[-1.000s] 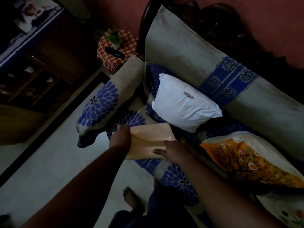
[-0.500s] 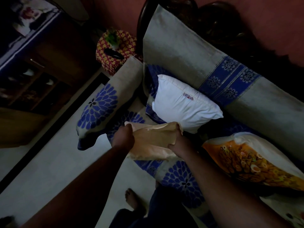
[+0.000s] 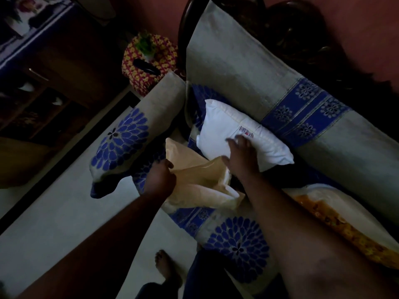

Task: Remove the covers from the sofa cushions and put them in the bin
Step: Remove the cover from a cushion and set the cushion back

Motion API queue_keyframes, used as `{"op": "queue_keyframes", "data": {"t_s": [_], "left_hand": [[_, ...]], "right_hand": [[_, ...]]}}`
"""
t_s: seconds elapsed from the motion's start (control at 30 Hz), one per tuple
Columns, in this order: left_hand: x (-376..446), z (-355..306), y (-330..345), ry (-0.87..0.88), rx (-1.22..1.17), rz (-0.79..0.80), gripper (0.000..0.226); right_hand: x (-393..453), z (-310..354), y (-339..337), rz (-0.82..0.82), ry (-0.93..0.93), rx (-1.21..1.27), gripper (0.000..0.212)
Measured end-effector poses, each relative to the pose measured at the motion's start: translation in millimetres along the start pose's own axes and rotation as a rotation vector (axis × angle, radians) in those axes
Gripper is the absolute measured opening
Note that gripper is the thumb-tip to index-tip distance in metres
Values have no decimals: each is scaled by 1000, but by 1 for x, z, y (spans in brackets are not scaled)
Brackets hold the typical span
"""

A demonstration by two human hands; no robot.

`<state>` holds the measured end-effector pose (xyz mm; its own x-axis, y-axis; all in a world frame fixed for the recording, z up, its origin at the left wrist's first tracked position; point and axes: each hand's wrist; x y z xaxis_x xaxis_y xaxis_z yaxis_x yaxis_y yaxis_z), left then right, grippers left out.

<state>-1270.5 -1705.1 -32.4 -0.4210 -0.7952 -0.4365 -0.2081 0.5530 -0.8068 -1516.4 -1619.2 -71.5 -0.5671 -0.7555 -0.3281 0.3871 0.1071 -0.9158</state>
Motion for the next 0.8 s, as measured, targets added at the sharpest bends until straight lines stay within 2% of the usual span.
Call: {"op": "queue_keyframes", "data": {"t_s": [0.07,0.17,0.23,0.3,0.43,0.5,0.57,0.63,0.7,0.8], "left_hand": [[8,8,3,7,50,-43,26],[14,17,6,-9,42,-73,23],[13,20,7,-5,21,-97,24],[8,22,9,-6,-32,-112,24],[0,28,7,-142,-273,-111,28],[-9,29,-5,-261,-479,-133,28],[-8,27,-10,-316,-577,-142,26],[-18,23,-27,-275,-581,-152,27],[-26,20,-47,-189,-442,-145,31],[-51,20,-87,-74,-203,-155,34]], "right_hand": [[25,4,-1,-66,103,-56,96],[55,-1,5,10,263,-156,143],[62,-5,10,63,311,-204,154],[58,-11,14,66,326,-246,140],[35,-17,7,111,287,-142,63],[13,-19,-5,59,261,-97,47],[-5,-33,-11,-28,222,-17,47],[-31,-47,-24,-91,198,198,55],[-56,-53,-41,-104,256,498,61],[-108,-43,-70,-159,318,804,71]]}}
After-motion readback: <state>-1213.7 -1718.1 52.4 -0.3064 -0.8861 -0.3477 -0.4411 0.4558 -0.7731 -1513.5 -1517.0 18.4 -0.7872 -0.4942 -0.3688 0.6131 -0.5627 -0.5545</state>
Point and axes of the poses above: each hand's wrist, its own x-axis towards the middle knuckle, its own y-axis out of the palm, z = x × y, and after that the axes turned 10 degrees about y, right-handed
